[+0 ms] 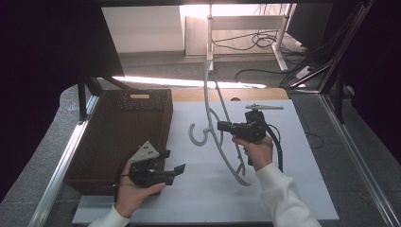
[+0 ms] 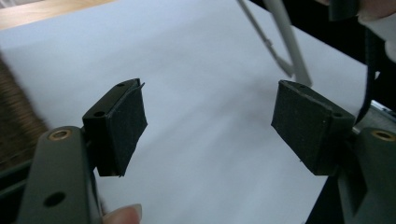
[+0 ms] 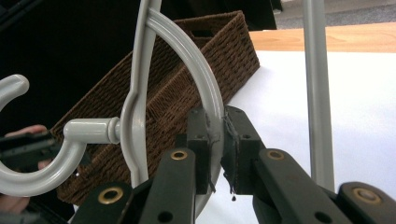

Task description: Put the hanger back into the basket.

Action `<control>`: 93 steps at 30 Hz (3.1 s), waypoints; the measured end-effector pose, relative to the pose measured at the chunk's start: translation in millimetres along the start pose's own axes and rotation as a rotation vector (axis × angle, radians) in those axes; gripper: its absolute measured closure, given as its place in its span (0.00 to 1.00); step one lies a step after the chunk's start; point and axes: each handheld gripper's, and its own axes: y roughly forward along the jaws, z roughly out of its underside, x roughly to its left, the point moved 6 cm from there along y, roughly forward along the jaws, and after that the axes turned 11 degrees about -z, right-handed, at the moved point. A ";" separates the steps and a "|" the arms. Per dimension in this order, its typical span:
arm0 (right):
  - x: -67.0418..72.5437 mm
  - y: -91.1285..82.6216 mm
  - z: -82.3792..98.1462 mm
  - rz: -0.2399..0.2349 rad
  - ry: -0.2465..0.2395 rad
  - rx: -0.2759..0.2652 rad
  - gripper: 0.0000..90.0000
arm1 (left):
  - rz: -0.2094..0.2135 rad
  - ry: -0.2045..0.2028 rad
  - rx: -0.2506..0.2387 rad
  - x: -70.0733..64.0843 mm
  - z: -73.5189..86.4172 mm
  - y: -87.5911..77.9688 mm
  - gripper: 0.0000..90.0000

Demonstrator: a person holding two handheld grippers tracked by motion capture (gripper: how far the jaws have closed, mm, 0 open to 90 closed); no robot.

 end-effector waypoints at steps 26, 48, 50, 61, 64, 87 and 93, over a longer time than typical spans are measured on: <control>-13.4 -3.6 -0.5 0.019 0.062 -0.148 0.90 | 0.125 -0.153 -0.029 -51.7 -30.3 81.6 0.46; -17.7 -0.8 4.0 -0.018 0.131 -0.205 0.90 | 0.257 -0.286 -0.056 -48.5 -38.5 100.1 0.90; -17.6 -0.6 3.8 -0.024 0.138 -0.207 0.90 | 0.266 -0.268 -0.060 -46.8 -38.6 98.8 0.90; -15.5 2.0 4.8 -0.039 0.103 -0.182 0.85 | 0.335 -0.262 -0.063 -40.8 -41.6 89.0 0.91; -15.2 2.1 4.5 -0.040 0.084 -0.178 0.81 | 0.339 -0.265 -0.067 -36.9 -42.2 86.2 0.91; -17.7 -52.9 27.4 0.072 -0.168 0.013 0.39 | 0.343 -0.229 -0.082 -4.8 -57.1 37.2 0.91; -29.8 -62.0 45.2 0.124 -0.210 0.093 0.34 | 0.354 -0.215 -0.096 4.7 -61.7 14.7 0.91</control>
